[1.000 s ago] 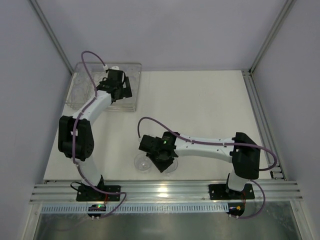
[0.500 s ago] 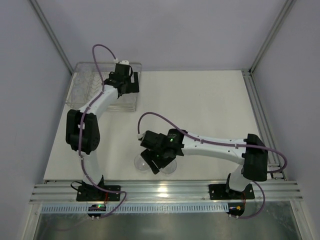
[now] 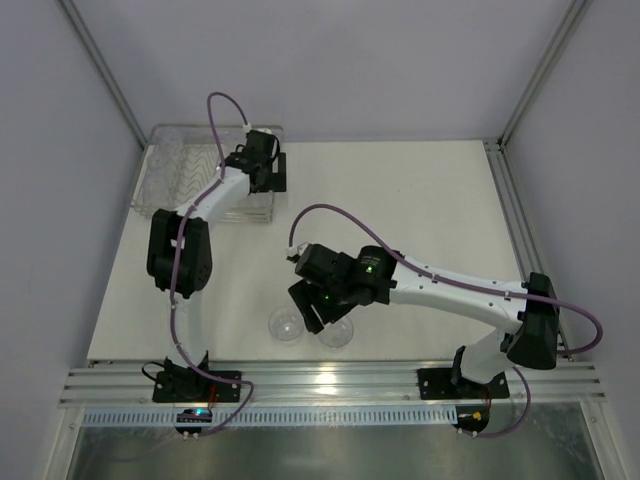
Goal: Unload the cups from the dish rack
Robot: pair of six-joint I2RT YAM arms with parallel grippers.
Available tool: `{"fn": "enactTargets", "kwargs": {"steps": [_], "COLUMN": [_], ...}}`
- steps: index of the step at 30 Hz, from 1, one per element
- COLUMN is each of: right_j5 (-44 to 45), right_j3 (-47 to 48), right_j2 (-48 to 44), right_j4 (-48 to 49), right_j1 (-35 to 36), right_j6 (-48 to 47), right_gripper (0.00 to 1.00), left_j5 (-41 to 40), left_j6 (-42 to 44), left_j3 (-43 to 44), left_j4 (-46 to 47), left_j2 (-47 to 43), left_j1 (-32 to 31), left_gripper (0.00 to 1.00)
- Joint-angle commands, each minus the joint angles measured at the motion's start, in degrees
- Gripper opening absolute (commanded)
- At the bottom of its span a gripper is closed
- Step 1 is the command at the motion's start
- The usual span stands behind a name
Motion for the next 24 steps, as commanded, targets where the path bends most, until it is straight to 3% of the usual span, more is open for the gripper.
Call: {"fn": "enactTargets", "kwargs": {"steps": [1,6,11,24], "right_j5": [1.9,2.3,2.2,2.4], "right_j3": [-0.1,-1.0,-2.0,-3.3], "right_j2": [-2.8,-3.1,-3.4,-4.3], "right_j4": [0.2,-0.4,-0.3,0.0], "right_j1": [-0.8,-1.1,-1.2,-1.4], "right_j6": [0.4,0.0,0.0,0.3], "right_gripper": [0.67,0.67,0.67,0.68], "left_j5": [-0.5,3.6,2.8,-2.9], "left_j6": [-0.9,-4.8,-6.2,-7.6], "left_j3": [-1.6,-4.1,-4.7,-3.3], "left_j4": [0.4,4.0,5.1,1.5], "left_j2": [-2.6,-7.9,-10.3,-5.7], "left_j1": [0.3,0.3,0.4,1.6], "left_gripper": [0.98,0.98,1.0,1.0]}}
